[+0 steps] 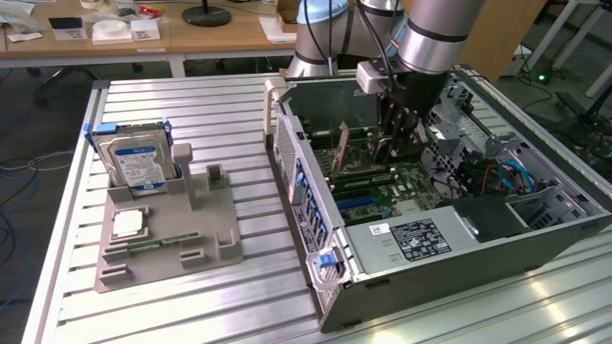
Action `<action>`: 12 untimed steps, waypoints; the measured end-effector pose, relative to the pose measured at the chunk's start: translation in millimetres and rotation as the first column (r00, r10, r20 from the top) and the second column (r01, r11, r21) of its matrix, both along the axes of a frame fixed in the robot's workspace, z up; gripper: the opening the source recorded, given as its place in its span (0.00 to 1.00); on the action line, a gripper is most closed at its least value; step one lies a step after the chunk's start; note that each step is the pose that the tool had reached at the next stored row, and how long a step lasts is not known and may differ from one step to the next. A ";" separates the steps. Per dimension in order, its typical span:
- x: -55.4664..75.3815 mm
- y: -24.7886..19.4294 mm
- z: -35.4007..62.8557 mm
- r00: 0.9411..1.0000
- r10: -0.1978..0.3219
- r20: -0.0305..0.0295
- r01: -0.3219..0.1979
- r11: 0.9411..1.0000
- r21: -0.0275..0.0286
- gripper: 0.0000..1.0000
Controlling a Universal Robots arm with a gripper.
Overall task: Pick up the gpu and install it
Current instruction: 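Insert the gpu into the slot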
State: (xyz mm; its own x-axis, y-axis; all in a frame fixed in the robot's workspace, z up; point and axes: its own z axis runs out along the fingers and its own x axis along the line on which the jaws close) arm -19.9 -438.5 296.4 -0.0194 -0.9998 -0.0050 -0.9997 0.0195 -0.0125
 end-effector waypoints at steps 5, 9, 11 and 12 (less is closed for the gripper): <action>-5.5 -0.9 -9.0 1.000 0.009 -0.001 -0.009 1.000 0.000 0.28; -8.5 -3.2 -13.2 1.000 0.016 -0.001 -0.016 1.000 0.000 0.28; -8.7 -6.9 -14.8 1.000 0.017 -0.001 -0.017 1.000 0.000 0.28; -9.0 -8.5 -15.2 1.000 0.017 -0.001 -0.017 1.000 0.000 0.28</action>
State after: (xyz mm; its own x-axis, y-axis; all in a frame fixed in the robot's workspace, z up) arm -28.8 -446.9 281.2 -0.0023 -1.0000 -0.0050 -0.9999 0.0023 -0.0119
